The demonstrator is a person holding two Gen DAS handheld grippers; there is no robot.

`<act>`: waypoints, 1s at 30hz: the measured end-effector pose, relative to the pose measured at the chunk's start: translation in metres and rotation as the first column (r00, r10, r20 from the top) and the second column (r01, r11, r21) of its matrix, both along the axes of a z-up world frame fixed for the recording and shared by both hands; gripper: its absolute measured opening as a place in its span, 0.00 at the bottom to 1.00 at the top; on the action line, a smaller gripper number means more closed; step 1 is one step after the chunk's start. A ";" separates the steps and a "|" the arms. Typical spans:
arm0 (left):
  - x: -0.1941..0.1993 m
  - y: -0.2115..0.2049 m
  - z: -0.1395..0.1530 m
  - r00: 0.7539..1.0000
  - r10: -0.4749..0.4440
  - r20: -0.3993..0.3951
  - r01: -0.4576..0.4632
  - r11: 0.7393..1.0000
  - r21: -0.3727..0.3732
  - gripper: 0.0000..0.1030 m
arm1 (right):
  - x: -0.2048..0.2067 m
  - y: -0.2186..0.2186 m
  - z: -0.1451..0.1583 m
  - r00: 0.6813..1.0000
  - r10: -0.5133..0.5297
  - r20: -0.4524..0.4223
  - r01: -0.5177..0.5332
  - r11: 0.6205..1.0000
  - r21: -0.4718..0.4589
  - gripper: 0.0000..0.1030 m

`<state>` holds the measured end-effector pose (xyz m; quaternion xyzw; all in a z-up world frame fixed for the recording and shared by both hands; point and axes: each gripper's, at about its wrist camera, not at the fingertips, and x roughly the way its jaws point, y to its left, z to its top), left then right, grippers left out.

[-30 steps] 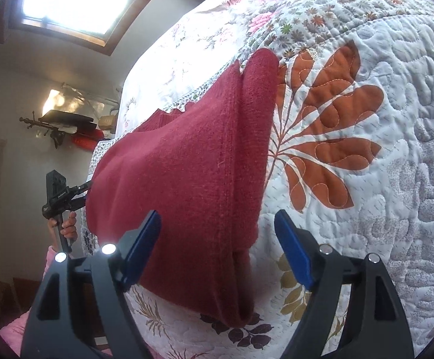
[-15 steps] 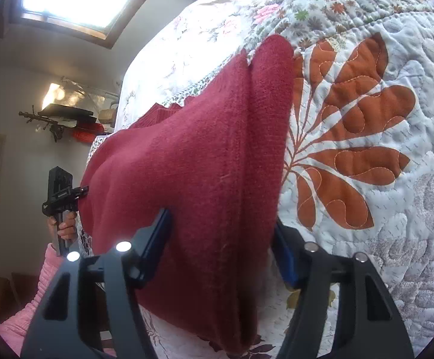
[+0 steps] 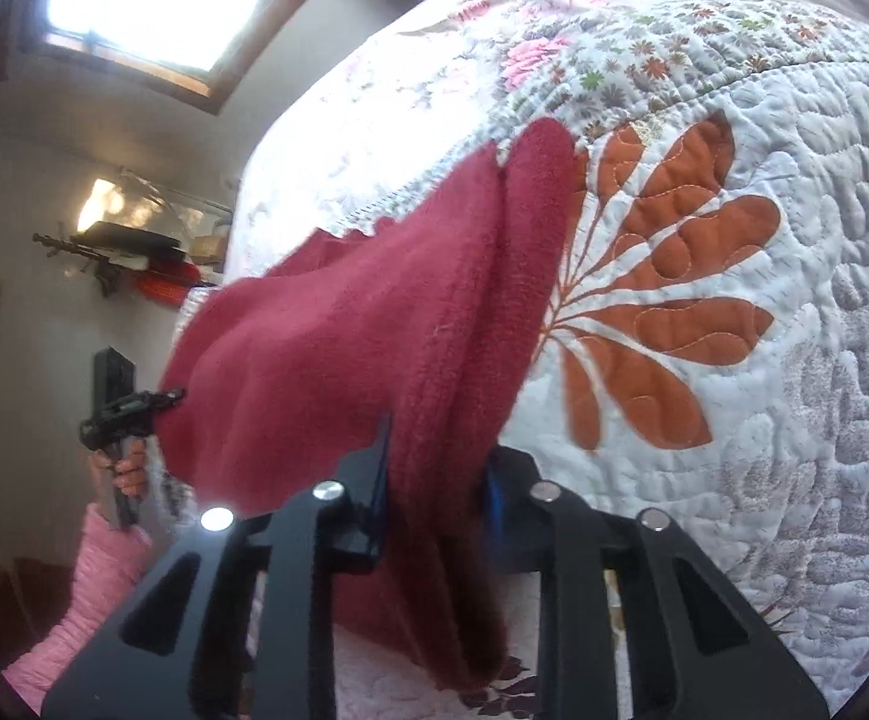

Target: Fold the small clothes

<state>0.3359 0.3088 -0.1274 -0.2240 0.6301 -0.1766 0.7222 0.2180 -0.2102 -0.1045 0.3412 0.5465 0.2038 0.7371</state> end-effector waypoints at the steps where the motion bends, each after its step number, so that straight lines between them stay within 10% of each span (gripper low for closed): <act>1: -0.003 -0.001 0.007 1.000 0.002 0.013 -0.002 1.000 -0.004 0.21 | -0.002 -0.004 0.008 1.000 -0.013 0.019 0.012 0.998 0.056 0.19; 13: -0.083 0.021 0.097 0.998 -0.038 0.048 0.043 0.992 -0.116 0.20 | -0.054 -0.010 0.104 0.984 0.097 0.151 -0.111 0.990 0.085 0.19; 21: -0.119 0.035 0.010 0.989 -0.057 -0.137 0.054 0.998 -0.020 0.24 | -0.096 0.009 -0.013 0.981 0.112 -0.158 -0.125 0.989 -0.075 0.23; 24: -0.124 0.031 -0.011 0.996 -0.022 -0.091 0.021 1.000 -0.013 0.32 | -0.098 0.004 -0.031 0.989 0.062 -0.136 -0.067 0.997 -0.035 0.27; 30: -0.142 0.008 0.029 0.992 -0.077 0.100 0.052 0.972 0.228 0.44 | -0.102 0.004 0.013 0.999 0.049 -0.007 -0.050 0.984 -0.172 0.43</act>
